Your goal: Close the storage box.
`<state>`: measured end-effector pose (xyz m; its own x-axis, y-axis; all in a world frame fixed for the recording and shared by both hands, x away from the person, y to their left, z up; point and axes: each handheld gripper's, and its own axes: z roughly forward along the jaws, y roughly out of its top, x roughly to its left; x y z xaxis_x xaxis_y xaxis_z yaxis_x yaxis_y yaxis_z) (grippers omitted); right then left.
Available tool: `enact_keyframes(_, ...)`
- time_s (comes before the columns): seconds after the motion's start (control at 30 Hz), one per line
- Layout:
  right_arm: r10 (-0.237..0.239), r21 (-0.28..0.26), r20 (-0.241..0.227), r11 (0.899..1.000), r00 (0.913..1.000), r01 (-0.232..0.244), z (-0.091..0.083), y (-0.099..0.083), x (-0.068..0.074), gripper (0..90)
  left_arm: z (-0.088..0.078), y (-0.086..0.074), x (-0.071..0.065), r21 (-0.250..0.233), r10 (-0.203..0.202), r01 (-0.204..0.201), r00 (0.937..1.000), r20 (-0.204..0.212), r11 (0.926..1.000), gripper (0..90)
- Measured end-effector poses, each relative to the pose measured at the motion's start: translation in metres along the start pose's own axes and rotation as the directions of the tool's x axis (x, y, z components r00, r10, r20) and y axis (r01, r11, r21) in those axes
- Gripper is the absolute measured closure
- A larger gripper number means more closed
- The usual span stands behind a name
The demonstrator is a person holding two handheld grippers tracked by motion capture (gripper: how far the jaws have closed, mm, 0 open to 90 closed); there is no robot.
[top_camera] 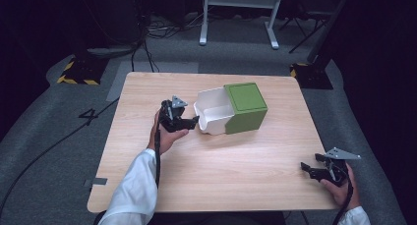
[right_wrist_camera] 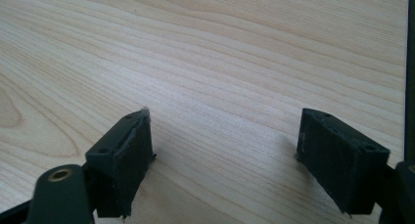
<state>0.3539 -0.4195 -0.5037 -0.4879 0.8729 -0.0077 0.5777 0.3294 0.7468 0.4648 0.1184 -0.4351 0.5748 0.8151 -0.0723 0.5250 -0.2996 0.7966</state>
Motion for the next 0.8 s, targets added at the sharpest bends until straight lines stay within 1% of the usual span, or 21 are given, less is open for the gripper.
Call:
enact_keyframes(0.03, 0.000, 0.000, 0.000, 1.000, 1.0000, 0.000, 0.000, 0.000, 0.000, 21.1, 0.003, 0.000, 0.000, -0.003, -0.007, 0.007, 1.0000, 0.000, 1.0000, 26.6)
enact_keyframes(0.1, -0.001, 0.000, 0.000, 1.000, 1.0000, 0.001, 0.000, 0.000, 0.000, 21.1, 0.011, -0.002, 0.000, -0.003, -0.033, 0.033, 0.9994, -0.004, 0.9994, 25.8)
enact_keyframes(0.2, -0.001, 0.000, 0.000, 1.000, 1.0000, 0.001, 0.000, 0.000, 0.000, 21.0, 0.022, -0.005, 0.001, 0.007, -0.060, 0.060, 0.9982, -0.007, 0.9982, 24.9)
enact_keyframes(0.33, -0.001, 0.000, 0.000, 1.000, 1.0000, 0.001, 0.000, 0.000, 0.000, 21.0, 0.036, -0.008, 0.001, 0.034, -0.072, 0.073, 0.9971, -0.027, 0.9968, 24.6)
enact_keyframes(0.37, -0.002, 0.000, -0.001, 1.000, 1.0000, 0.002, 0.000, 0.000, 0.000, 21.1, 0.039, -0.009, 0.001, 0.042, -0.077, 0.078, 0.9967, -0.024, 0.9961, 24.5)
enact_keyframes(0.4, -0.002, 0.000, -0.001, 1.000, 1.0000, 0.002, 0.000, 0.000, 0.000, 21.1, 0.043, -0.011, 0.001, 0.043, -0.096, 0.096, 0.9954, -0.010, 0.9945, 23.8)
enact_keyframes(0.5, -0.001, 0.000, -0.001, 1.000, 1.0000, 0.001, 0.000, 0.000, 0.000, 21.0, 0.051, -0.012, 0.002, 0.053, -0.119, 0.118, 0.9928, 0.013, 0.9916, 24.2)
enact_keyframes(0.53, -0.002, 0.000, -0.001, 1.000, 1.0000, 0.002, 0.000, 0.000, 0.000, 21.0, 0.053, -0.013, 0.001, 0.050, -0.122, 0.121, 0.9924, 0.015, 0.9914, 25.4)
enact_keyframes(0.6, -0.003, 0.000, -0.001, 1.000, 1.0000, 0.003, 0.000, 0.000, 0.000, 21.0, 0.057, -0.013, -0.001, 0.048, -0.132, 0.130, 0.9910, 0.026, 0.9903, 31.1)
enact_keyframes(0.63, -0.003, 0.000, -0.001, 1.000, 1.0000, 0.003, 0.000, 0.000, 0.000, 21.0, 0.058, -0.012, -0.002, 0.047, -0.125, 0.123, 0.9913, 0.040, 0.9913, 34.9)
enact_keyframes(0.67, -0.003, 0.000, -0.001, 1.000, 1.0000, 0.003, 0.000, 0.000, 0.000, 21.0, 0.060, -0.012, -0.003, 0.047, -0.112, 0.110, 0.9932, 0.032, 0.9928, 38.1)
enact_keyframes(0.7, -0.004, 0.000, -0.001, 1.000, 1.0000, 0.004, 0.000, 0.000, 0.000, 21.1, 0.061, -0.012, -0.003, 0.046, -0.112, 0.110, 0.9934, 0.028, 0.9929, 38.8)
enact_keyframes(0.73, -0.004, 0.000, -0.001, 1.000, 1.0000, 0.004, 0.000, 0.000, 0.000, 21.0, 0.062, -0.011, -0.003, 0.039, -0.128, 0.126, 0.9912, 0.035, 0.9912, 40.5)
enact_keyframes(0.8, -0.004, 0.001, -0.002, 1.000, 1.0000, 0.004, 0.000, 0.000, 0.000, 21.1, 0.064, -0.010, -0.002, 0.034, -0.138, 0.136, 0.9897, 0.039, 0.9901, 44.9)
